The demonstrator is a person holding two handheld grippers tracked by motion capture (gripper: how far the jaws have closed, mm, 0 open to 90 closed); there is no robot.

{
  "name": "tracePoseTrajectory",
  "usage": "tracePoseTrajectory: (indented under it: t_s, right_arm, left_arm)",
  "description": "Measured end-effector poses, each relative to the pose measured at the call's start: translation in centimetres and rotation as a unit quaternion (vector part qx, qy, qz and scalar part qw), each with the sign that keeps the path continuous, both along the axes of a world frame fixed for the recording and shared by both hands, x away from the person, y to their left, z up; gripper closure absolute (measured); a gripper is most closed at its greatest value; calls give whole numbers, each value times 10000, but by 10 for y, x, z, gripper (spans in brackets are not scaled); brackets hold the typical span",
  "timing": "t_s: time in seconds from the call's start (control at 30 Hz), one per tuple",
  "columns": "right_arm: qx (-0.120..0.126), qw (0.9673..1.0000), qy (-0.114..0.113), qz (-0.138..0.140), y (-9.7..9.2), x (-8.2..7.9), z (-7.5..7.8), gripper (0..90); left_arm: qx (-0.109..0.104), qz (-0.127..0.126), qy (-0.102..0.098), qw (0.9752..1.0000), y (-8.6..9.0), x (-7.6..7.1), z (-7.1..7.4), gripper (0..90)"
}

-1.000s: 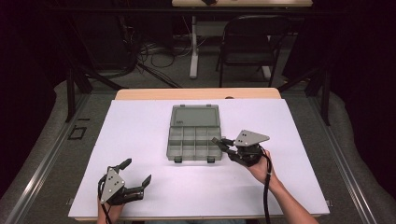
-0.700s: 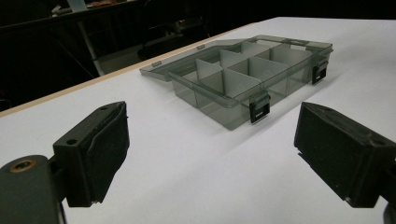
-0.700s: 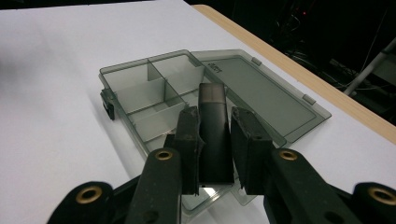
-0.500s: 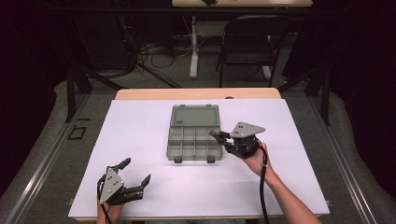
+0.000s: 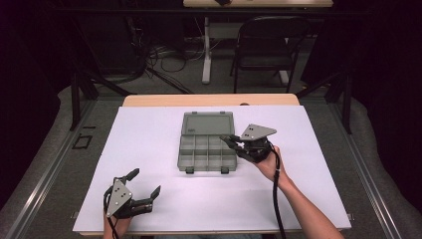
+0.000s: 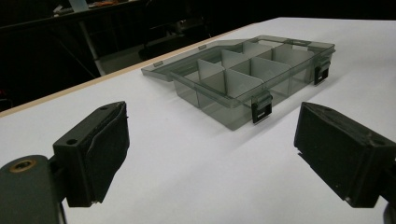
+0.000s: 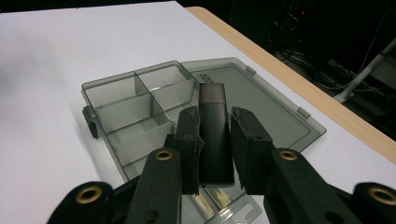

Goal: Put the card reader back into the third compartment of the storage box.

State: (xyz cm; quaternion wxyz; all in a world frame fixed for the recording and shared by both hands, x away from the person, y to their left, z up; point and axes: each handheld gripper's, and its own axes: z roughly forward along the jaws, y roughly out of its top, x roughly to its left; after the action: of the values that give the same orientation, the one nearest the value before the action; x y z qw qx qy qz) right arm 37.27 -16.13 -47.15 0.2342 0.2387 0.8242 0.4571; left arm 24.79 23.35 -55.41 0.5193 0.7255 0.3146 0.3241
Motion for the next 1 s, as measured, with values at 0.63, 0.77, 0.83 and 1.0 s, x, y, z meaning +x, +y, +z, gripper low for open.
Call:
tracePoseTrajectory:
  t_s: [0.63,0.77,0.83,1.0]
  right_arm:
    - [-100,9999,83,-43,12,21,1,737]
    - [-123,9999,112,-39,14,24,0,737]
    - [-120,9998,143,-32,15,26,-1,737]
    - [-124,9998,161,-55,18,31,-1,737]
  left_arm:
    - [-3,-17,8,10000,-1,0,0,105]
    - [8,-15,-3,10000,-1,0,0,105]
    - [2,-17,0,10000,-1,0,0,105]
    - [9,-22,-5,10000,-1,0,0,105]
